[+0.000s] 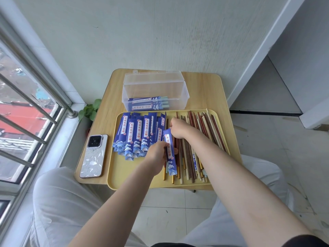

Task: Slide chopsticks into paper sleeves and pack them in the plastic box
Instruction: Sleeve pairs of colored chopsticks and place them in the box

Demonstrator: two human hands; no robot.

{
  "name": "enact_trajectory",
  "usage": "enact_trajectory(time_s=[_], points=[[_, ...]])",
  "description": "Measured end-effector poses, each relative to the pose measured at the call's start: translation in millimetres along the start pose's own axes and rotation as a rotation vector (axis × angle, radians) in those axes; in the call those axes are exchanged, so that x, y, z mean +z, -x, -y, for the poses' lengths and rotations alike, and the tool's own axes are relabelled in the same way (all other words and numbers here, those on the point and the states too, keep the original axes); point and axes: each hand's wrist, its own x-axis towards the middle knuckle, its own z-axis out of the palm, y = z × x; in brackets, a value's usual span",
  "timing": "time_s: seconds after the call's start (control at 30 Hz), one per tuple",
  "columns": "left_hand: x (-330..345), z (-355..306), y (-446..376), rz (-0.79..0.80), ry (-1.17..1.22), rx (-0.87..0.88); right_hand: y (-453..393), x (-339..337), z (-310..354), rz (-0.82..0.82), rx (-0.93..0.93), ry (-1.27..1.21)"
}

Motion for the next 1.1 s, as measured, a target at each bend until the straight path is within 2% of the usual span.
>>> enact_trajectory(time_s=[0.17,0.3,0.43,0.67,0.9,1.1], points=[[-1.4,-9.0,2.5,-0.016,-0.058,0.041,-1.8,2.2,-3.9,-0.011,-0.022,0.055],[-8.9,-16.8,10.8,-0.036,-0.359,0.093,5.6,5.3,-6.3,-0.025,-0.045,0.047],[-13.3,-16.1,19.5,0.024,-0.599,0.017,8.9,11.8,-6.5,-0.036,-0.070,0.069],[-14.7,-0.7,16.2,0.000,-0.537,0.050,21.3,16.9,-3.7,-0.046,-0.056,0.077],[-12.8,4.7,14.0,-0.033,-0.601,0.129,15.6,23.5,-2.6,-0.046,-0.046,-0.014],[-15.3,3.7,10.9,-0.030,-0.543,0.106,17.9,17.5,-0.4,-0.058,-0.056,-0.086]])
